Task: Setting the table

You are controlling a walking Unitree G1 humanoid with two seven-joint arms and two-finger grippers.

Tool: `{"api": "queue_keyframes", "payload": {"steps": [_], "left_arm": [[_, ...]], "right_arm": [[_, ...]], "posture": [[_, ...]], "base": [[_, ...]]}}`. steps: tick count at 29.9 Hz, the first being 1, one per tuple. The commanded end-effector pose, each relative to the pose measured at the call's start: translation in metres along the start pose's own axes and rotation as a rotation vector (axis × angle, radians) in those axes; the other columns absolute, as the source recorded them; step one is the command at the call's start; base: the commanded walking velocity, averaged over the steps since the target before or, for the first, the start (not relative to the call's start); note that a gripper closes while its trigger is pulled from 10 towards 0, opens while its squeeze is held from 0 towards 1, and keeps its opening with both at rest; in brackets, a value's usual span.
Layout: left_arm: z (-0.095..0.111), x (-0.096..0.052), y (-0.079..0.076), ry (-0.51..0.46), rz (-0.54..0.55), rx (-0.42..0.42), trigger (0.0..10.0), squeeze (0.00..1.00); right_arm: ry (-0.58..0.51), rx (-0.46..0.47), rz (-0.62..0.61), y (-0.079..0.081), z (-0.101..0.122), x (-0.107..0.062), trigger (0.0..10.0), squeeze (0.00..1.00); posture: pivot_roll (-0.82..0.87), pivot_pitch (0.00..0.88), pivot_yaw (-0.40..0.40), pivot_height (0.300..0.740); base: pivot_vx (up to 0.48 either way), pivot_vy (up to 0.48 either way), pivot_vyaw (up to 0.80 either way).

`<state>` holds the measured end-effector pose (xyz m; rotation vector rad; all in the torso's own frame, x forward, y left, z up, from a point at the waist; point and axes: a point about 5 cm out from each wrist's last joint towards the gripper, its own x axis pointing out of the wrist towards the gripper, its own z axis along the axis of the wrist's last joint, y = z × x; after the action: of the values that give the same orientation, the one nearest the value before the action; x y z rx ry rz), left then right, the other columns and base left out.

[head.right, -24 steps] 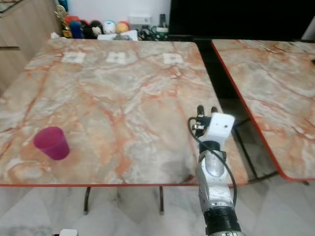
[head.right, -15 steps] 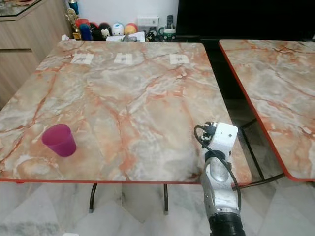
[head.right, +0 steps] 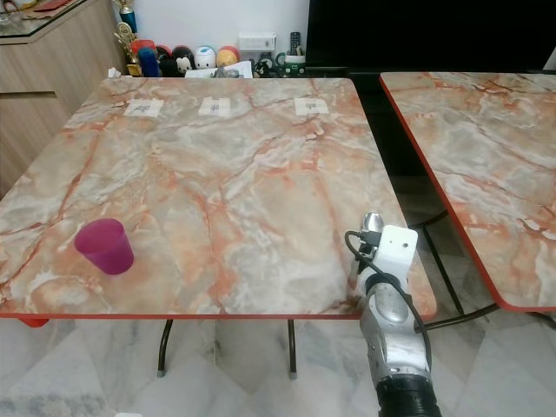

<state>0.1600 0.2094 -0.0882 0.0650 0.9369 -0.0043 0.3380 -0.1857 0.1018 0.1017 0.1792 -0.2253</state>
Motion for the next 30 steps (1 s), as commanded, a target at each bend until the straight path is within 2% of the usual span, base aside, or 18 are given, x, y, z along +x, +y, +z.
{"api": "queue_keyframes", "payload": {"steps": [1,9,24,30], "left_arm": [[-0.012,-0.002,0.0,0.048,-0.001,0.006,10.0,0.0],[-0.012,-0.003,0.002,0.053,0.0,0.007,10.0,0.0],[-0.015,-0.004,0.005,0.058,0.004,0.007,10.0,0.0],[-0.017,-0.005,0.004,0.065,0.0,0.009,10.0,0.0]], "right_arm": [[0.037,-0.017,0.013,0.001,-0.003,0.002,10.0,0.0],[0.065,-0.03,0.038,0.003,-0.002,0.01,10.0,0.0],[0.028,-0.008,-0.005,-0.007,0.01,0.017,10.0,0.0],[0.049,0.009,-0.002,-0.008,0.006,0.017,10.0,0.0]], "posture": [[0.04,0.143,-0.013,0.74],[0.04,0.144,-0.012,0.74],[0.04,0.146,-0.008,0.74],[0.04,0.146,-0.008,0.74]], "base": [[0.0,0.0,0.0],[0.0,0.0,0.0],[0.0,0.0,0.0],[0.0,0.0,0.0]]}}
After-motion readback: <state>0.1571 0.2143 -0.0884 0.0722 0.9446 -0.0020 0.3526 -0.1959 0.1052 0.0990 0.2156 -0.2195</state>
